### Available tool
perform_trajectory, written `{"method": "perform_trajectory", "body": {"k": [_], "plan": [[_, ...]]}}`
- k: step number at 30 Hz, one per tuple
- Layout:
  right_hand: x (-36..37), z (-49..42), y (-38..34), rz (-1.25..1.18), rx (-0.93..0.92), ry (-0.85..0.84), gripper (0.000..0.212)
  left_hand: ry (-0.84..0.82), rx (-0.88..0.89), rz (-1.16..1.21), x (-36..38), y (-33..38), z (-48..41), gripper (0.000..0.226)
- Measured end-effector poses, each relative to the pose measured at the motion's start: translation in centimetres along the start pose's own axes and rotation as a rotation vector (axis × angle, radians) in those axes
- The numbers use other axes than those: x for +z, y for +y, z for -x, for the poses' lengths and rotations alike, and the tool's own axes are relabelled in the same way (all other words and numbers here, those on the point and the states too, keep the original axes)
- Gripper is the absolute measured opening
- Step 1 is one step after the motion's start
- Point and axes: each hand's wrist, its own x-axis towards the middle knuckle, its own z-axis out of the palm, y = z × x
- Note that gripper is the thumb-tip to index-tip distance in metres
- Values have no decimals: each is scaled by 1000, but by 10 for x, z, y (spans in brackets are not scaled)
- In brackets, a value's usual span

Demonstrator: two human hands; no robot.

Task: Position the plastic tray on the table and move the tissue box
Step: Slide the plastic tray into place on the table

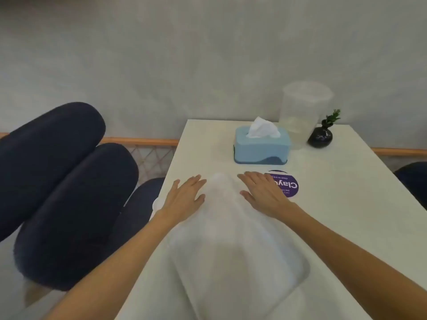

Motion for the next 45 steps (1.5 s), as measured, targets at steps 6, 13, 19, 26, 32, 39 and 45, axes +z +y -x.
{"method": "perform_trajectory", "body": {"k": [6, 13, 19, 26, 32, 39, 45], "plan": [[18, 9, -19, -78, 105, -158, 50, -30, -203, 44, 14, -25, 24, 49], [26, 12, -28, -205, 318, -181, 40, 118, -514, 223, 16, -41, 46, 55], [28, 16, -20, -248, 489, -193, 29, 55, -773, 403, 21, -40, 52, 48], [25, 22, -15, -339, 599, -219, 26, 98, -717, 439, 21, -46, 42, 28], [21, 29, -13, -400, 686, -212, 26, -18, -660, 396, 26, -29, 43, 17], [26, 22, -18, -478, 629, -186, 5, -5, -617, 263, 27, -51, 40, 22], [24, 4, -33, -513, 591, -186, 5, 18, -606, 240, 20, -80, 21, 33]]}}
